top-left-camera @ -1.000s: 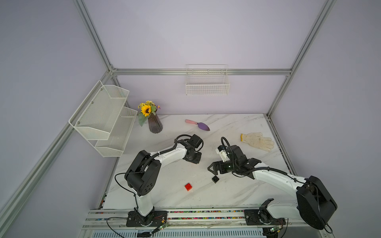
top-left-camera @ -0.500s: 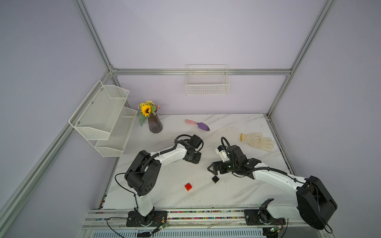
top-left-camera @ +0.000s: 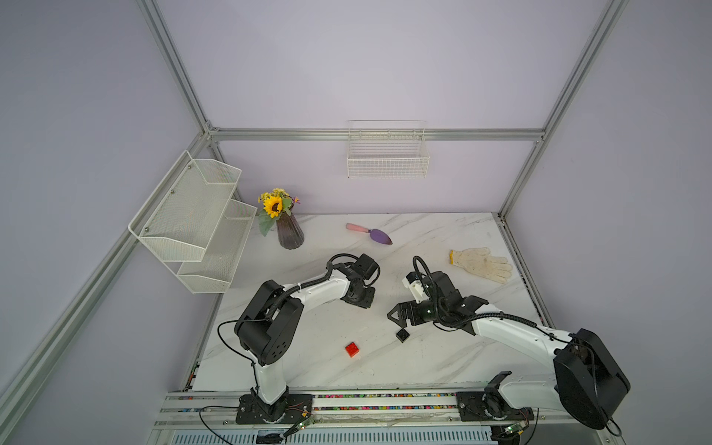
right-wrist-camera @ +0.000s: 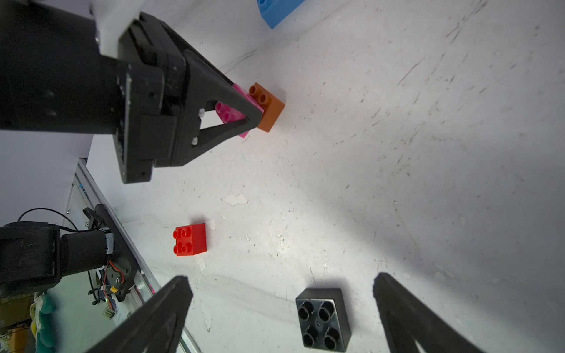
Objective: Assemble the letter v with lego
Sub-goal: Assemble the lego brick with the lego brick.
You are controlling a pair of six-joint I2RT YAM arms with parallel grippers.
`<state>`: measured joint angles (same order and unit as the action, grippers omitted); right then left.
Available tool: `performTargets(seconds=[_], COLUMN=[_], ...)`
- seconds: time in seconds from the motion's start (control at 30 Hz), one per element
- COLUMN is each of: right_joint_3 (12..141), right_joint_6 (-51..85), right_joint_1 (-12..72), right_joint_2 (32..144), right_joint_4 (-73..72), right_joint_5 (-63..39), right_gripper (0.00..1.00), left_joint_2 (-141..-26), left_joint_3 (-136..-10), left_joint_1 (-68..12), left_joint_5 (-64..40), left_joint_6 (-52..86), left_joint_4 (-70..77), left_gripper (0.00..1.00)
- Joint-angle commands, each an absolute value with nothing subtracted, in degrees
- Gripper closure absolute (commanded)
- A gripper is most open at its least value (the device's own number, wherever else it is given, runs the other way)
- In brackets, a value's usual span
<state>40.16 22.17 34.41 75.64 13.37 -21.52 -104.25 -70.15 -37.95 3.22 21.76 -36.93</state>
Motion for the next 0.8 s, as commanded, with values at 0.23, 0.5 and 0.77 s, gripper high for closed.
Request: performTargets(seconds=[0.23, 0.5, 0.77], right_joint_3=[39.91, 40.0, 39.91], right_joint_6=[21.8, 21.8, 21.99], right_joint_1=[34.66, 34.65, 34.71], right_joint_2=[76.44, 76.16, 76.3], right_joint_4=[11.96, 12.04, 11.43], right_joint_5=[-22.06, -22.4, -23.11], right_gripper=[0.03, 0.03, 0.03], left_joint_2=[-104.89, -104.86, -104.7], left_joint_3=[-67.45, -65.44, -66.26], left_joint_1=[-38.23, -38.5, -40.04], left_joint_5=[4.78, 5.64, 7.59], left_joint_6=[24.37, 26.91, 29.7], left_joint_4=[-36.89, -37.08, -39.79], left_gripper=[0.85, 0.85, 0.85])
